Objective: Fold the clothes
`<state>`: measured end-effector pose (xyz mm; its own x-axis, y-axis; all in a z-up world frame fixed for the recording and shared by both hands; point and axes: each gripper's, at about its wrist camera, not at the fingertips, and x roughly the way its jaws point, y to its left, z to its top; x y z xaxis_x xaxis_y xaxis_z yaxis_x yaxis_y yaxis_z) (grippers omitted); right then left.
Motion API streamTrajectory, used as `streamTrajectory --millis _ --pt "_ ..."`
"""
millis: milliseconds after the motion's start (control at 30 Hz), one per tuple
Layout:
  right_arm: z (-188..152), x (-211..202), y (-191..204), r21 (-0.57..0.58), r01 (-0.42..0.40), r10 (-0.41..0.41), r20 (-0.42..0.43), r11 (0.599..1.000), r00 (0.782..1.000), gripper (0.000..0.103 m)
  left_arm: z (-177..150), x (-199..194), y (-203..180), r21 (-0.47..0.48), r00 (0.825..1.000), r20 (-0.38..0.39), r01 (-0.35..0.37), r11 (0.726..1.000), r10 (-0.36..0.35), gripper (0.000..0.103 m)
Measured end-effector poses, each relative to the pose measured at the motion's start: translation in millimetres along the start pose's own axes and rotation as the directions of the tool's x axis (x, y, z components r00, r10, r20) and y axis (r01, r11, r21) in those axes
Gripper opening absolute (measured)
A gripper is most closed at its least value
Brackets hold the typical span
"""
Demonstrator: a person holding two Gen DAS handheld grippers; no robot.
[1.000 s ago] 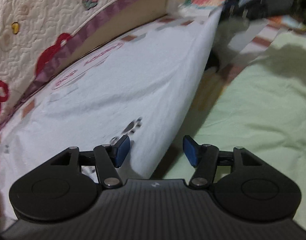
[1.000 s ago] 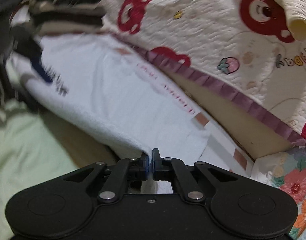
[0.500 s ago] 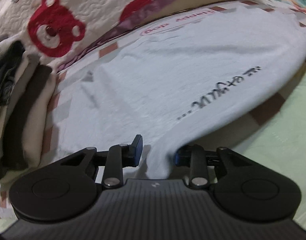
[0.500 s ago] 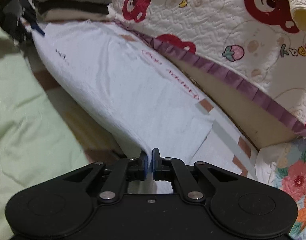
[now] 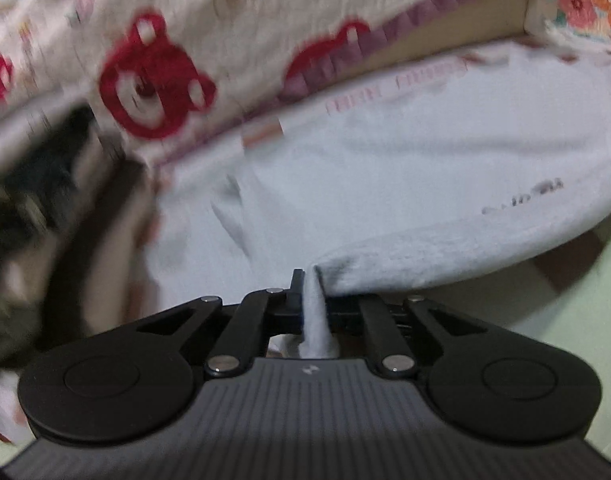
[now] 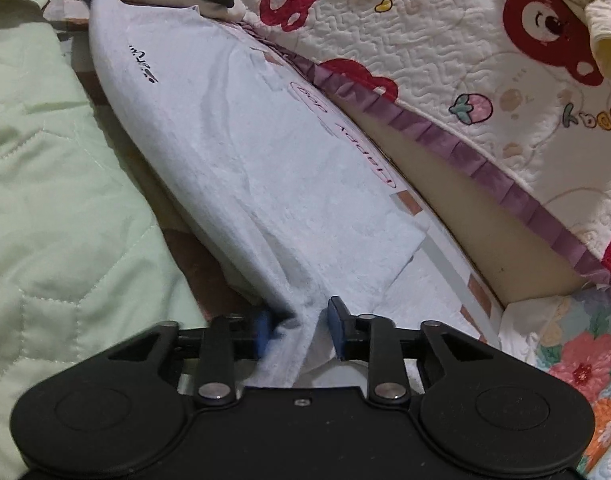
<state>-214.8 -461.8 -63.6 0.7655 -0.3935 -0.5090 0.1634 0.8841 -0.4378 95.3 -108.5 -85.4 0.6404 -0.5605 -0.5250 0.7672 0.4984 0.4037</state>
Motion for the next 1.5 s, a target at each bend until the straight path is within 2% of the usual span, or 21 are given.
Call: streamTrajectory --millis 133,300,433,567,733,867,1100,1233,1267,1433,1467,1500 --pt "21 -14 -18 0.073 0.046 -0.050 0.051 0.996 0.997 0.003 13 -8 7 -0.001 0.998 0.060 -0.034 0.999 0.034 0.005" --pt "46 -37 -40 0.156 0.083 -0.100 0.105 0.984 0.989 0.002 60 -60 35 0.003 0.983 0.177 -0.055 0.998 0.054 0.005" --pt "64 -80 -55 0.183 0.051 -0.075 0.126 0.982 0.989 0.002 99 -102 57 0.005 0.961 0.269 -0.072 0.997 0.068 0.006" --pt "82 -123 -70 0.208 0.018 -0.049 0.147 0.978 0.988 0.002 138 -144 80 0.005 0.930 0.359 -0.089 0.996 0.081 0.006" --pt "104 -176 -88 0.238 -0.024 -0.018 0.174 0.971 0.985 0.002 133 -167 81 -0.012 0.956 0.292 -0.011 1.000 0.014 0.006" --pt "122 -219 -103 0.261 -0.058 0.005 0.197 0.964 0.980 0.002 129 -186 81 -0.030 0.971 0.235 0.053 0.998 -0.044 0.006" --pt "109 -194 -95 0.293 -0.065 0.043 0.079 0.954 0.996 0.002 121 -218 81 -0.070 0.979 0.137 0.160 0.985 -0.149 0.006" --pt "102 -178 -90 0.312 -0.066 0.067 0.008 0.948 0.998 0.002 118 -127 73 -0.073 0.990 0.031 0.136 0.988 -0.134 0.006" --pt "99 -161 -92 0.313 -0.072 0.076 0.000 0.947 0.997 0.002 117 -104 71 -0.073 0.991 0.004 0.130 0.989 -0.130 0.006" --pt "90 -29 -117 0.360 -0.093 0.129 -0.078 0.928 0.989 0.002 112 13 60 -0.071 0.986 -0.131 0.098 0.993 -0.107 0.006" --pt "88 0 -121 0.373 -0.089 0.137 -0.104 0.923 0.985 0.002 115 34 52 -0.012 0.984 -0.161 0.072 0.997 -0.073 0.006" --pt "86 26 -123 0.388 -0.083 0.143 -0.130 0.918 0.981 0.002 120 56 50 -0.005 0.977 -0.200 0.070 0.997 -0.070 0.006"
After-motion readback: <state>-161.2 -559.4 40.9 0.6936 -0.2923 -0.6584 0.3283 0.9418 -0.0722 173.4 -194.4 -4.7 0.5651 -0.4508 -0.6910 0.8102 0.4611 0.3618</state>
